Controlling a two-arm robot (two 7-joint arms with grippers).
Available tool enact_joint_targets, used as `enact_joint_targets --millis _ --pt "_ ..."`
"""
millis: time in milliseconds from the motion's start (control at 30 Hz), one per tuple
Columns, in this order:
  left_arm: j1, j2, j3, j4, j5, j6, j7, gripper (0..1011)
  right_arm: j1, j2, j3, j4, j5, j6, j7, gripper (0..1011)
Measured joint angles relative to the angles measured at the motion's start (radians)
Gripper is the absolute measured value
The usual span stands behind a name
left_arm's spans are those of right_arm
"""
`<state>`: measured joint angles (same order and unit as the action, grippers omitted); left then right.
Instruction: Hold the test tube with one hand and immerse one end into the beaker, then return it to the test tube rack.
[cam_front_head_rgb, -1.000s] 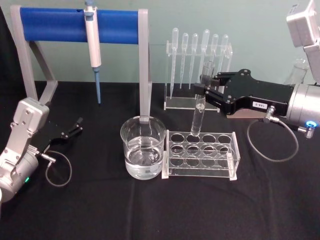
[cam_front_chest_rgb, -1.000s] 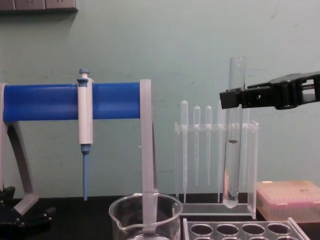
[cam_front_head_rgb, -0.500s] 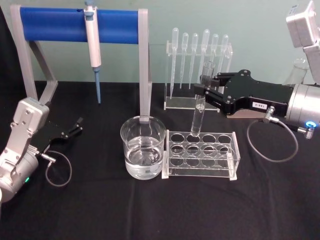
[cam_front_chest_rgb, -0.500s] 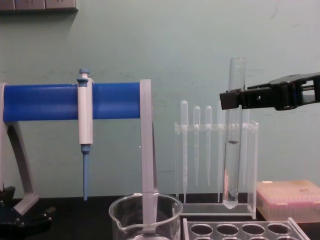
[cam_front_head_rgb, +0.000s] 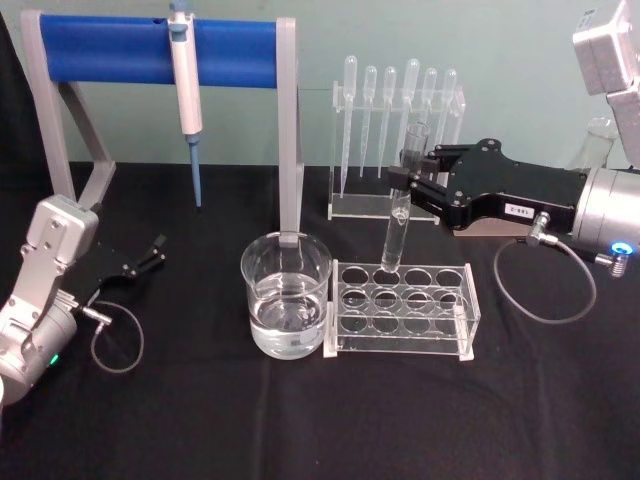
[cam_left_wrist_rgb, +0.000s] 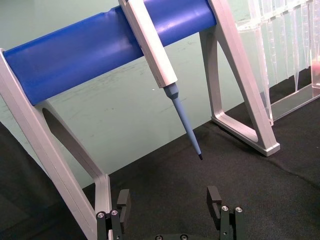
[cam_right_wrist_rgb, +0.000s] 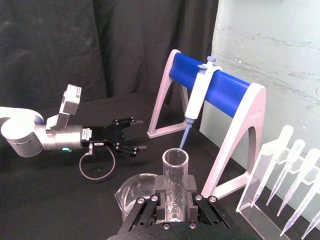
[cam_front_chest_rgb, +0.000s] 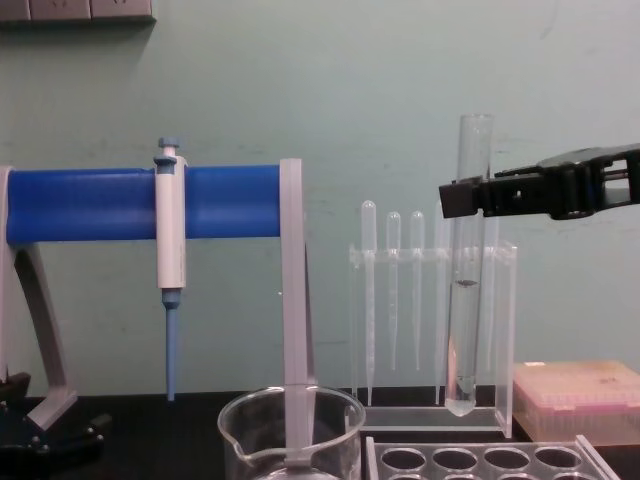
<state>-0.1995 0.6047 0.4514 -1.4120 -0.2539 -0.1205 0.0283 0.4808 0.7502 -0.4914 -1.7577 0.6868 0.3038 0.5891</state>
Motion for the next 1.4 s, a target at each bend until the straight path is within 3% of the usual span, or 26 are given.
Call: enact_joint_targets --millis 1400 --pt "0.0 0.0 0.0 0.0 0.0 0.0 0.0 1000 0.0 0.0 0.0 0.0 -0.001 0.0 0.001 236"
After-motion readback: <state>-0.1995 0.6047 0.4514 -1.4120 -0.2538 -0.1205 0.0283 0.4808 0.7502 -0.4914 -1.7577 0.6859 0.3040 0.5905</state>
